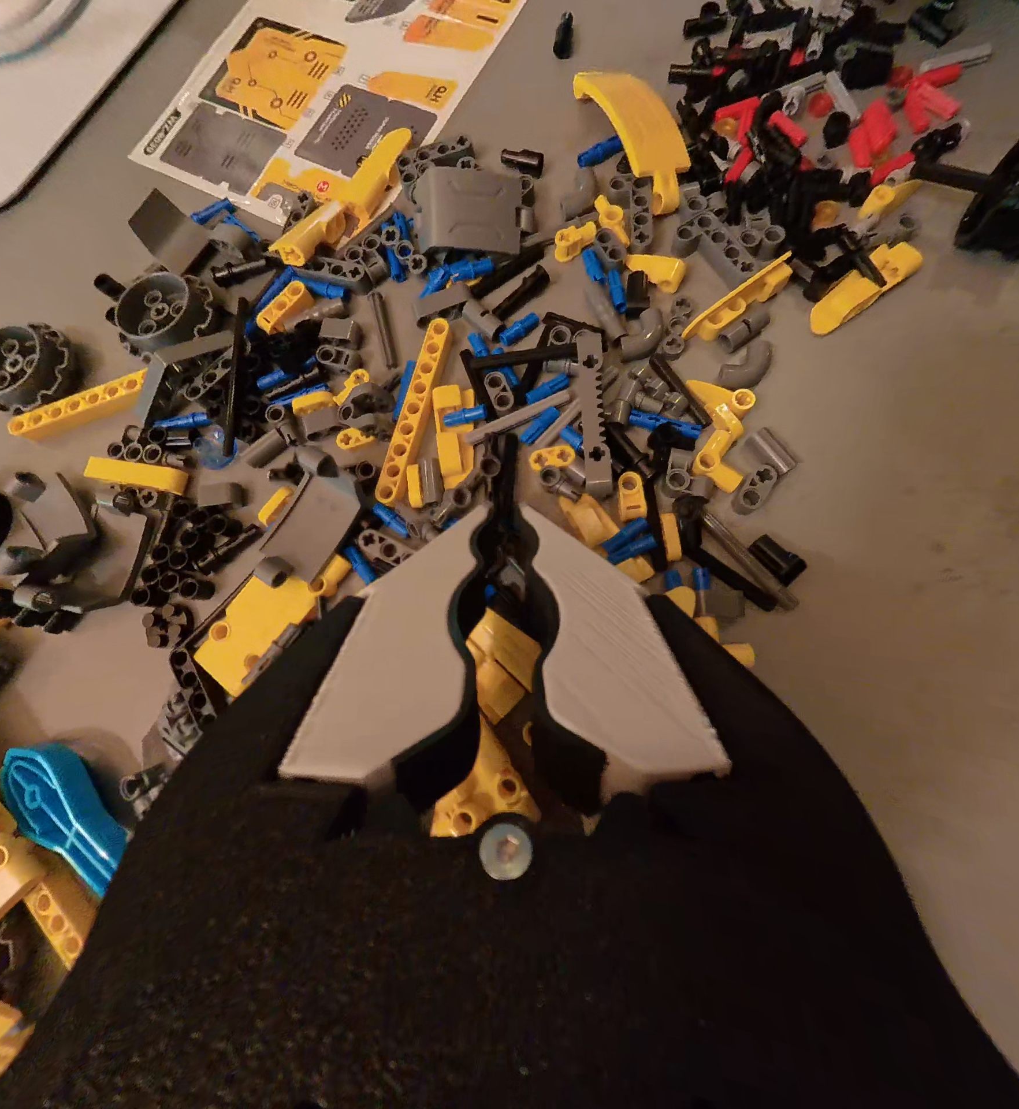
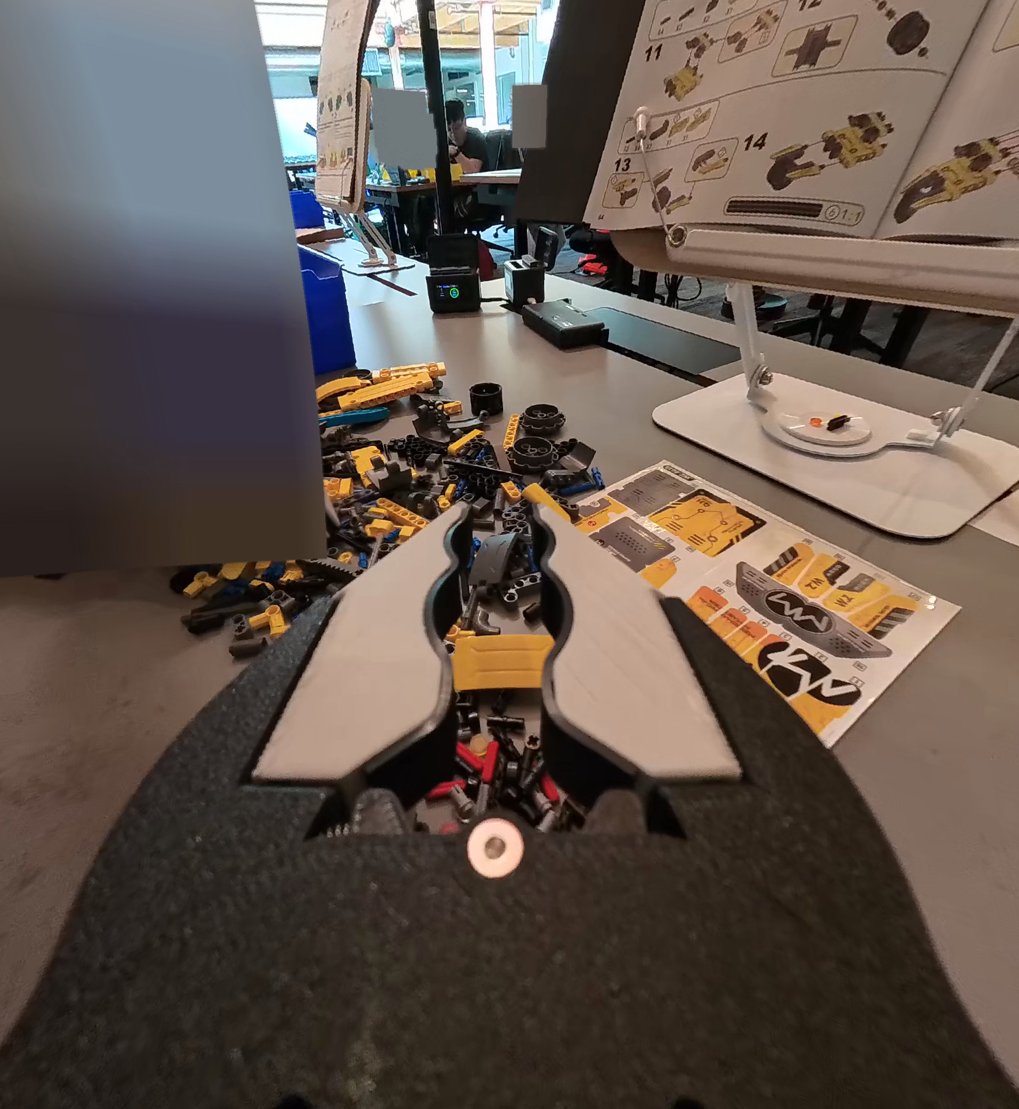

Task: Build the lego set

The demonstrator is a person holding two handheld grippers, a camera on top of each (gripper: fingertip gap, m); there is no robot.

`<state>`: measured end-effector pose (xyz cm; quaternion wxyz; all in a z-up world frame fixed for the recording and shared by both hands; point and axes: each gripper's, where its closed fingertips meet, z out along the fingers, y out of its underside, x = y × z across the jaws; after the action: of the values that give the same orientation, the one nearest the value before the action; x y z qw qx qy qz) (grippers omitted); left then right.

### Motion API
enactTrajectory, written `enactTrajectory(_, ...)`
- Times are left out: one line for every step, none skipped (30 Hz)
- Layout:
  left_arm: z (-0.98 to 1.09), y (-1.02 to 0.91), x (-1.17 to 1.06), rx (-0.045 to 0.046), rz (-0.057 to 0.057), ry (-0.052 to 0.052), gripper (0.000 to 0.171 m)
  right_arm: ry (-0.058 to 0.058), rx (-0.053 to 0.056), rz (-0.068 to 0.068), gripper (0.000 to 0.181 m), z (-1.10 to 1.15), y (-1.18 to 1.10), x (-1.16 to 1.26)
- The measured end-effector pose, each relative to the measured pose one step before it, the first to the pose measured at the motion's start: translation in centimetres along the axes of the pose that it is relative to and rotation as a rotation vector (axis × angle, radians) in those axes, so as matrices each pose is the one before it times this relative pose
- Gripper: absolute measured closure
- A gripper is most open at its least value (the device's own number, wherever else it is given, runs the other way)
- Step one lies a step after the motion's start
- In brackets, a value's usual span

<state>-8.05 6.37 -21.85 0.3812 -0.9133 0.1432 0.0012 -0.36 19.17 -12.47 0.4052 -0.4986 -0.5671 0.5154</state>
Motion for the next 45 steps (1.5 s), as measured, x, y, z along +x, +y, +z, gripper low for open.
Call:
enactTrajectory(-0.044, 0.089, -0.175, -0.00215, -0.0080, -0.0030, 0.169, -0.0002, 0.0015, -0.0011, 0.162, -0.019, -0.046, -0.021)
enactTrajectory(-0.049, 0.061, -0.239, -0.00088, -0.0024, -0.0091, 0.168, -0.0003, 0.0017, -0.0010, 0.163, -0.027, -0.057, -0.035)
enactTrajectory(-0.059, 0.010, -0.190, 0.00105, -0.0020, -0.0081, 0.168, -0.0005, 0.0016, -0.0006, 0.163, -0.021, -0.058, -0.020)
enactTrajectory(-0.074, -0.058, -0.093, 0.00468, -0.0026, -0.0021, 0.168, -0.0006, 0.0016, -0.0004, 0.163, -0.019, -0.047, -0.033)
enactTrajectory(-0.070, -0.075, -0.043, 0.00612, -0.0036, 0.0002, 0.169, -0.0006, 0.0014, -0.0002, 0.163, -0.021, -0.045, -0.024)
enactTrajectory(-0.083, -0.100, -0.058, 0.00730, -0.0026, -0.0004, 0.168, -0.0008, 0.0013, 0.0001, 0.163, -0.011, -0.035, -0.027)
enactTrajectory(-0.113, -0.148, -0.098, 0.01002, -0.0017, -0.0029, 0.168, -0.0012, 0.0011, 0.0003, 0.163, -0.011, -0.032, -0.044)
enactTrajectory(-0.165, -0.220, -0.127, 0.01478, -0.0008, -0.0050, 0.168, -0.0014, 0.0009, 0.0005, 0.163, -0.004, -0.031, -0.036)
enactTrajectory(-0.223, -0.303, -0.089, 0.01980, -0.0020, -0.0019, 0.168, -0.0016, 0.0008, 0.0002, 0.163, -0.014, -0.038, -0.049)
enactTrajectory(-0.269, -0.362, -0.152, 0.02471, -0.0090, -0.0032, 0.168, -0.0011, 0.0010, -0.0003, 0.163, 0.000, -0.031, -0.046)
enactTrajectory(-0.304, -0.421, -0.249, 0.02764, -0.0135, -0.0058, 0.168, -0.0005, 0.0010, -0.0010, 0.163, -0.010, -0.030, -0.035)
enactTrajectory(-0.327, -0.426, -0.293, 0.02901, -0.0146, -0.0071, 0.168, -0.0003, 0.0004, -0.0014, 0.163, -0.004, -0.023, -0.027)
enactTrajectory(-0.315, -0.384, -0.282, 0.02731, -0.0155, -0.0047, 0.168, -0.0001, 0.0003, -0.0013, 0.163, -0.005, -0.021, -0.024)
enactTrajectory(-0.283, -0.310, -0.313, 0.02339, -0.0163, -0.0051, 0.168, 0.0001, 0.0005, -0.0009, 0.163, -0.003, -0.016, -0.014)
enactTrajectory(-0.208, -0.196, -0.275, 0.01728, -0.0150, -0.0022, 0.168, -0.0001, 0.0005, -0.0002, 0.163, 0.004, -0.017, -0.010)
enactTrajectory(-0.104, -0.068, -0.059, 0.01012, -0.0124, 0.0109, 0.168, -0.0003, 0.0000, 0.0005, 0.163, 0.002, 0.009, -0.007)
enactTrajectory(-0.007, 0.026, 0.254, 0.00462, -0.0099, 0.0296, 0.168, -0.0006, -0.0004, 0.0010, 0.163, 0.016, 0.013, -0.001)
enactTrajectory(0.025, 0.062, 0.387, 0.00140, -0.0077, 0.0335, 0.168, -0.0010, -0.0006, 0.0014, 0.162, 0.005, 0.016, -0.011)
enactTrajectory(0.011, -0.006, 0.293, 0.00205, -0.0059, 0.0222, 0.168, -0.0013, -0.0004, 0.0015, 0.163, 0.019, 0.023, -0.024)
enactTrajectory(-0.012, -0.080, 0.202, 0.00549, -0.0002, 0.0108, 0.168, -0.0013, -0.0003, 0.0009, 0.163, 0.009, 0.013, -0.021)
enactTrajectory(-0.003, -0.086, 0.144, 0.00447, 0.0055, 0.0054, 0.168, -0.0005, -0.0005, -0.0001, 0.163, 0.011, 0.016, -0.024)
enactTrajectory(0.000, -0.048, 0.156, 0.00164, 0.0084, 0.0051, 0.168, 0.0001, -0.0007, -0.0009, 0.163, 0.007, 0.009, 0.000)
enactTrajectory(0.051, 0.027, 0.042, -0.00103, 0.0048, -0.0012, 0.168, 0.0003, -0.0006, -0.0011, 0.163, -0.003, -0.002, 0.001)
enactTrajectory(0.069, 0.041, -0.096, -0.00133, -0.0015, -0.0089, 0.166, 0.0004, 0.0004, -0.0009, 0.163, -0.006, -0.013, -0.001)
enactTrajectory(0.088, 0.018, -0.224, -0.00145, -0.0053, -0.0136, 0.149, 0.0002, 0.0015, -0.0007, 0.163, -0.020, -0.047, -0.010)
enactTrajectory(0.057, 0.023, -0.241, -0.00234, -0.0062, -0.0127, 0.135, 0.0001, 0.0016, -0.0005, 0.163, -0.031, -0.047, -0.004)
enactTrajectory(-0.024, 0.002, -0.225, 0.00128, -0.0070, -0.0100, 0.132, 0.0001, 0.0012, -0.0004, 0.163, -0.015, -0.044, -0.001)
enactTrajectory(-0.075, -0.112, -0.144, 0.00888, -0.0057, -0.0054, 0.132, -0.0001, 0.0013, -0.0004, 0.163, -0.022, -0.043, -0.016)
enactTrajectory(-0.119, -0.197, -0.065, 0.01297, -0.0046, 0.0002, 0.132, -0.0005, 0.0012, -0.0001, 0.163, -0.010, -0.033, -0.031)
enactTrajectory(-0.113, -0.229, -0.030, 0.01430, -0.0057, 0.0015, 0.132, -0.0018, 0.0012, 0.0012, 0.163, 0.001, -0.025, -0.055)
enactTrajectory(-0.106, -0.215, -0.037, 0.01333, -0.0061, 0.0009, 0.132, -0.0045, 0.0013, 0.0030, 0.163, 0.026, -0.008, -0.112)
enactTrajectory(-0.091, -0.160, -0.042, 0.01031, -0.0044, 0.0002, 0.132, -0.0066, -0.0001, 0.0044, 0.163, 0.060, 0.036, -0.151)
enactTrajectory(-0.071, -0.107, -0.050, 0.00724, -0.0035, -0.0002, 0.131, -0.0076, -0.0026, 0.0041, 0.163, 0.083, 0.108, -0.183)
enactTrajectory(-0.046, -0.080, -0.053, 0.00546, -0.0040, -0.0010, 0.131, -0.0074, -0.0047, 0.0022, 0.163, 0.092, 0.136, -0.181)
enactTrajectory(-0.028, -0.035, -0.005, 0.00243, -0.0037, 0.0016, 0.131, -0.0058, -0.0056, -0.0006, 0.163, 0.103, 0.147, -0.165)
enactTrajectory(0.020, 0.094, 0.109, -0.00505, -0.0071, 0.0092, 0.131, -0.0038, -0.0050, -0.0027, 0.163, 0.077, 0.123, -0.128)
enactTrajectory(0.077, 0.159, 0.200, -0.00795, -0.0095, 0.0154, 0.131, -0.0020, -0.0036, -0.0040, 0.163, 0.060, 0.074, -0.082)
enactTrajectory(0.110, 0.189, 0.196, -0.01167, -0.0082, 0.0154, 0.131, -0.0003, -0.0022, -0.0045, 0.163, 0.025, 0.030, -0.055)
enactTrajectory(0.069, 0.103, 0.112, -0.00716, -0.0011, 0.0071, 0.131, 0.0012, -0.0008, -0.0046, 0.163, -0.004, -0.006, -0.013)
enactTrajectory(0.021, 0.018, 0.023, -0.00219, 0.0052, -0.0018, 0.131, 0.0024, 0.0007, -0.0037, 0.163, -0.034, -0.044, 0.029)
enactTrajectory(0.001, -0.017, -0.046, 0.00006, 0.0071, -0.0063, 0.131, 0.0026, 0.0024, -0.0020, 0.163, -0.049, -0.084, 0.034)
enactTrajectory(-0.008, -0.006, -0.040, 0.00030, 0.0052, -0.0048, 0.131, 0.0020, 0.0037, -0.0001, 0.163, -0.058, -0.091, 0.049)
enactTrajectory(0.001, 0.008, -0.003, -0.00069, 0.0021, -0.0013, 0.131, 0.0015, 0.0038, 0.0017, 0.163, -0.049, -0.095, 0.043)
enactTrajectory(-0.001, 0.002, -0.012, -0.00018, 0.0003, -0.0007, 0.131, 0.0009, 0.0034, 0.0023, 0.163, -0.041, -0.081, 0.031)
enactTrajectory(0.000, -0.007, -0.047, 0.00060, -0.0001, -0.0020, 0.131, 0.0000, 0.0026, 0.0023, 0.163, -0.032, -0.052, 0.013)
